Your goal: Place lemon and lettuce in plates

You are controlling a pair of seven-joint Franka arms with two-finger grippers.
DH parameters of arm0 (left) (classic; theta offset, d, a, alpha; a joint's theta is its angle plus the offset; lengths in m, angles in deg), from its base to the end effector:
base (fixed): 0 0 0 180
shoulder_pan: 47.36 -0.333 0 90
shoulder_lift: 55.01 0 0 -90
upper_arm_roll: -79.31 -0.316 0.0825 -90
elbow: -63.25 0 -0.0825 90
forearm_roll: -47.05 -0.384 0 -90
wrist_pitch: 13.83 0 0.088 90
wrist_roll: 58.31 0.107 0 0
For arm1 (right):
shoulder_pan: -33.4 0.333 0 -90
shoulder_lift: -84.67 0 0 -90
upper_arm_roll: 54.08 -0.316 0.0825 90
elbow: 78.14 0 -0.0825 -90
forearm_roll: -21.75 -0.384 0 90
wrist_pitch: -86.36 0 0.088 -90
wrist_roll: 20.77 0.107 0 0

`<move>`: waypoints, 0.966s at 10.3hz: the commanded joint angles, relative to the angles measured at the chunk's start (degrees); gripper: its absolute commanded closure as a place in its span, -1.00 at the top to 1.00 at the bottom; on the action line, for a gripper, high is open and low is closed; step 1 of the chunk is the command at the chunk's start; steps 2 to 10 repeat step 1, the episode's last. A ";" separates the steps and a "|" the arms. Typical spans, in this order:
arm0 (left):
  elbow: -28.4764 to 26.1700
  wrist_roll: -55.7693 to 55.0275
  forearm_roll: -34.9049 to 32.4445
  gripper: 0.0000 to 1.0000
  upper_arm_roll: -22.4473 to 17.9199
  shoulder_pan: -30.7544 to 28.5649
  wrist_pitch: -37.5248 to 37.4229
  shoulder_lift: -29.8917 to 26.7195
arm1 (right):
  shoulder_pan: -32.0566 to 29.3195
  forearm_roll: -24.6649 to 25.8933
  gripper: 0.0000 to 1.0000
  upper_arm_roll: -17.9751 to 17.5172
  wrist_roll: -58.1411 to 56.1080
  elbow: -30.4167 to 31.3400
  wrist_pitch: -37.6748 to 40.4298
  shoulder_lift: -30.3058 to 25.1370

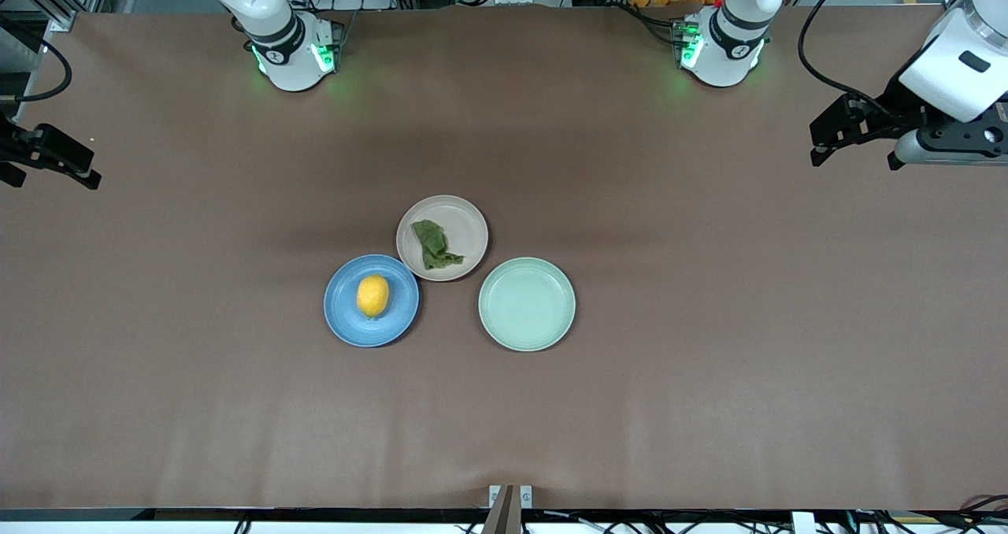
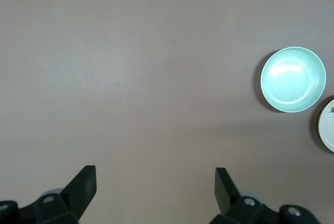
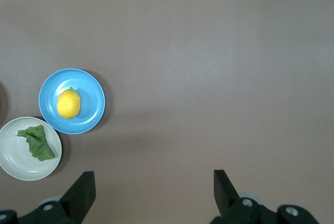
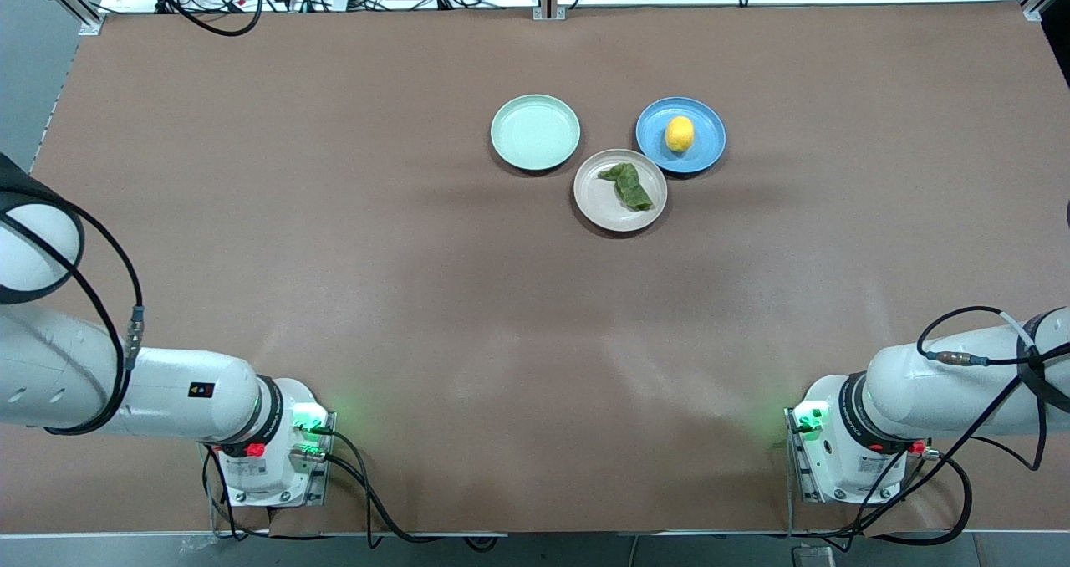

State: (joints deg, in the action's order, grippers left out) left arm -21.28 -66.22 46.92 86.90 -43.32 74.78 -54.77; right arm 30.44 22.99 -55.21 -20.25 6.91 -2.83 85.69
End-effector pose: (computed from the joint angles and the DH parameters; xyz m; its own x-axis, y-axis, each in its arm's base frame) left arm 0.5424 -0.1112 0.6650 0.9957 -0.0643 0.0666 -0.0650 -0.9979 0.0075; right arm 0.5589 -0.0203 0.6541 0.9977 -0.0413 0.0546 -0.0425 -0.9989 0.0207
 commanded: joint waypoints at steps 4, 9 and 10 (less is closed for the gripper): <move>-0.02 1.93 0.66 1.00 0.06 -0.52 -0.90 -0.77 | 0.42 -0.71 1.00 0.43 2.89 -0.76 0.69 0.03; -0.02 1.93 0.66 1.00 0.06 -0.52 -0.90 -0.77 | 0.42 -0.71 1.00 0.43 2.89 -0.76 0.69 0.03; -0.02 1.93 0.66 1.00 0.06 -0.52 -0.90 -0.77 | 0.42 -0.71 1.00 0.43 2.89 -0.76 0.69 0.03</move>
